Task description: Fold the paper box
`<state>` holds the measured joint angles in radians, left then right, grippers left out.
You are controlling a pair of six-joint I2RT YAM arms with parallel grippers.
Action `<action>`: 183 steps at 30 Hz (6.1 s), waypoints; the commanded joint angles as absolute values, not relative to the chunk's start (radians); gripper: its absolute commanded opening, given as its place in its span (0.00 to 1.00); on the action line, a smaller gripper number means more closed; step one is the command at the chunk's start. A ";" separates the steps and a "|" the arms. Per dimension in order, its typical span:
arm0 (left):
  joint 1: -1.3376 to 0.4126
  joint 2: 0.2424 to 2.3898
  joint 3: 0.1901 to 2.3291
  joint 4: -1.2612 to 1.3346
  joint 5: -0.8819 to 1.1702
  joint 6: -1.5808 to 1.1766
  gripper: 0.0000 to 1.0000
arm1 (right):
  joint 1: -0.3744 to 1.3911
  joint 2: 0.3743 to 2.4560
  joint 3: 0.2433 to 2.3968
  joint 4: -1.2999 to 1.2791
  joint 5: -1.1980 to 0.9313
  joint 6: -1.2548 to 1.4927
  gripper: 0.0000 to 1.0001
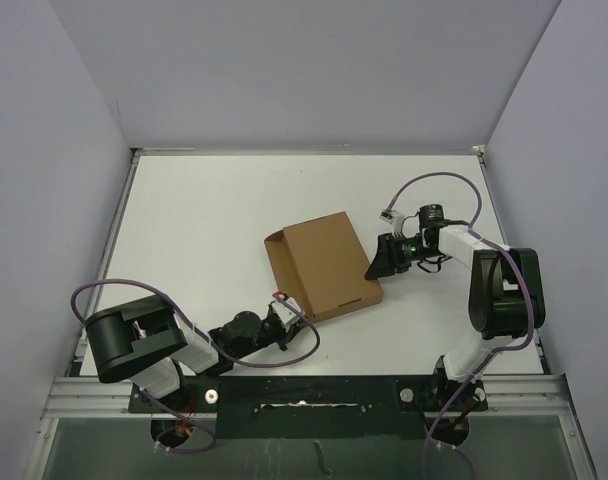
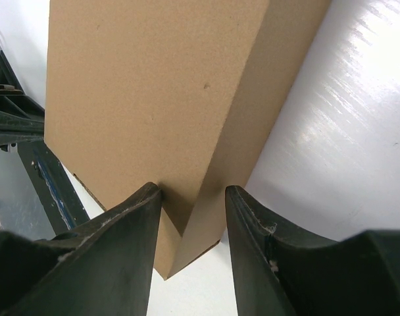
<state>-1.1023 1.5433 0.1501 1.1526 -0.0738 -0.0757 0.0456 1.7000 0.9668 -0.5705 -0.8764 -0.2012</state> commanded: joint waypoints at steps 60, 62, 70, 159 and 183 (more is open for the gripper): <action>-1.059 1.456 0.273 0.925 0.000 0.017 0.00 | 0.053 1.740 0.987 -0.557 -0.712 -0.265 0.42; -1.056 1.438 0.288 0.884 0.005 0.017 0.00 | 0.053 1.740 0.987 -0.558 -0.712 -0.266 0.42; -1.051 1.379 0.373 0.682 0.033 0.032 0.00 | 0.059 1.738 0.988 -0.558 -0.712 -0.267 0.42; -0.545 1.678 0.478 0.827 0.276 -1.089 0.97 | 0.067 1.767 1.005 -0.570 -0.729 -0.284 0.41; -0.680 1.608 0.906 -0.154 -0.048 -1.069 0.43 | 0.075 1.767 1.005 -0.571 -0.724 -0.285 0.40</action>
<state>-0.6605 1.6508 0.8494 0.0250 0.0486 -1.0710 0.0563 1.7287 1.0061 -0.5999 -0.8677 -0.2310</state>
